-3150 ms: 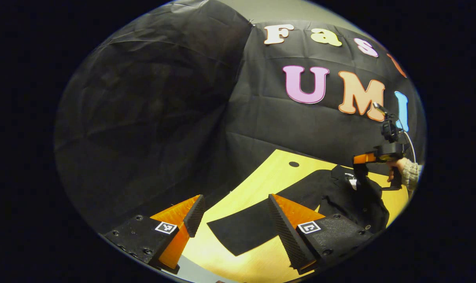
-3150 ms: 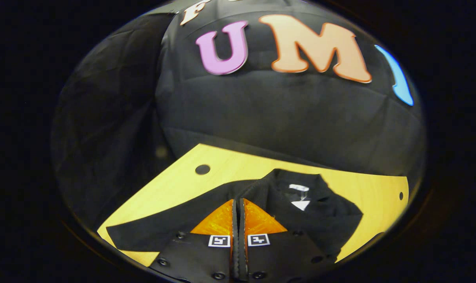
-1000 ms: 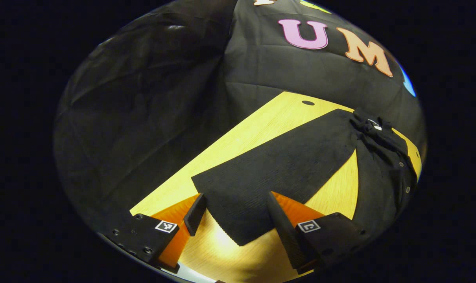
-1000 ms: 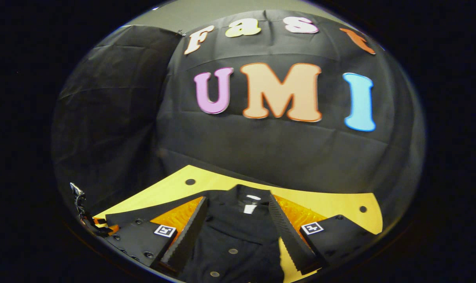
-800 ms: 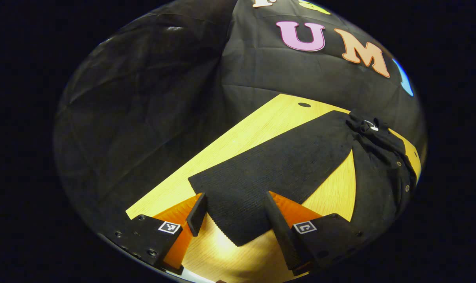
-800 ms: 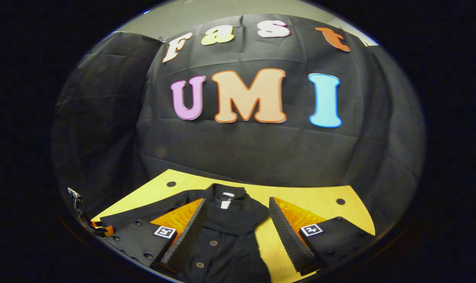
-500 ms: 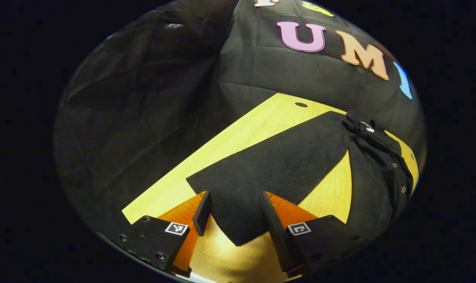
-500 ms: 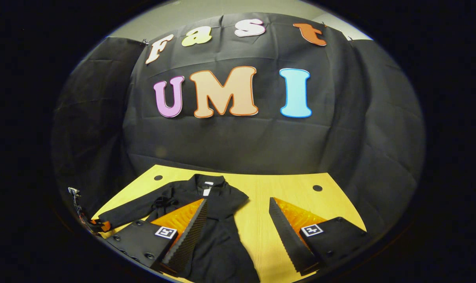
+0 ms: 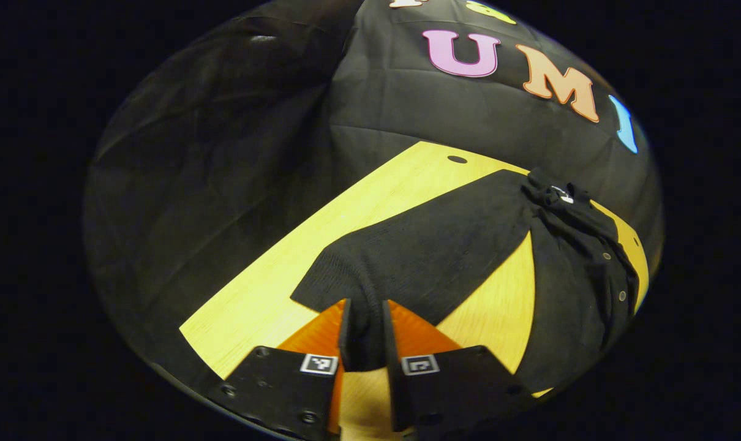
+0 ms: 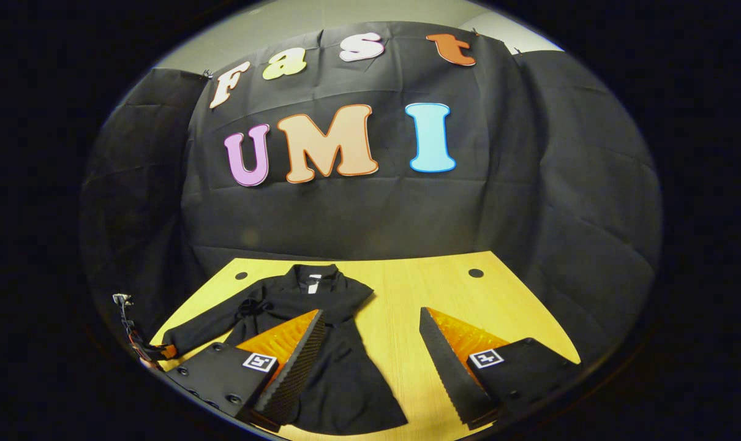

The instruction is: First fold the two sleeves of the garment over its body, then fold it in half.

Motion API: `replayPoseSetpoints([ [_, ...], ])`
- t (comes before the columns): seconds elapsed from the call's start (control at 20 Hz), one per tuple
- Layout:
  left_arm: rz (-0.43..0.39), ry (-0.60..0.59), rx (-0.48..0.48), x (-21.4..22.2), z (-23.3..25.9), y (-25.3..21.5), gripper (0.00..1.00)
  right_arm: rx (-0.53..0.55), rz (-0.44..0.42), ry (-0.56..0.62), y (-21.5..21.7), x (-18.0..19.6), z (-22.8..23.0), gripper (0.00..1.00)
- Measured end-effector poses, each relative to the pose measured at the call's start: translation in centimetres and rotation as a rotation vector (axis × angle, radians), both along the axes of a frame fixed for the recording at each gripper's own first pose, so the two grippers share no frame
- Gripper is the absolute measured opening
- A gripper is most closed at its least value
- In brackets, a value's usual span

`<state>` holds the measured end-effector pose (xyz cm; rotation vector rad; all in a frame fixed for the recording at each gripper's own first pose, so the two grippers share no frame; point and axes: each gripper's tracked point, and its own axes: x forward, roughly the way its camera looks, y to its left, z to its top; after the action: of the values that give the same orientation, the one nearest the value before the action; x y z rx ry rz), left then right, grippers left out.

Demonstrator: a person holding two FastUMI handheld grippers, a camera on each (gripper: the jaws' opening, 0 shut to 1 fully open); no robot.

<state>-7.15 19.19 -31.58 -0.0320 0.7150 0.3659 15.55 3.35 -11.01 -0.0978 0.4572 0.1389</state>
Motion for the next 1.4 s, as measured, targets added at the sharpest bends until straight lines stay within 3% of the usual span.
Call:
replayPoseSetpoints([
  [0.05,0.009,-0.007,-0.011,0.3,-0.2,-0.2,0.13,-0.004,-0.006,-0.003,-0.3,-0.5,-0.1,0.98],
  [0.25,0.049,-0.015,-0.031,0.2,-0.1,-0.3,0.01,-0.013,-0.025,-0.002,-1.5,-2.3,-0.5,0.98],
  [0.45,0.028,0.011,-0.027,0.4,0.1,-0.5,0.00,0.017,-0.048,0.013,-1.6,-2.8,-1.1,0.98],
  [0.8,0.081,-0.029,-0.155,2.2,1.9,-2.2,0.00,0.034,-0.096,0.043,-2.0,-3.6,-1.6,0.98],
  [1.15,-0.077,-0.162,-0.153,8.6,8.8,-7.5,0.00,0.064,-0.158,0.073,-3.9,-5.8,-3.4,0.98],
  [1.4,-0.224,-0.288,-0.183,15.1,12.8,-14.8,0.00,0.082,-0.203,0.091,-4.7,-7.1,-4.1,0.98],
])
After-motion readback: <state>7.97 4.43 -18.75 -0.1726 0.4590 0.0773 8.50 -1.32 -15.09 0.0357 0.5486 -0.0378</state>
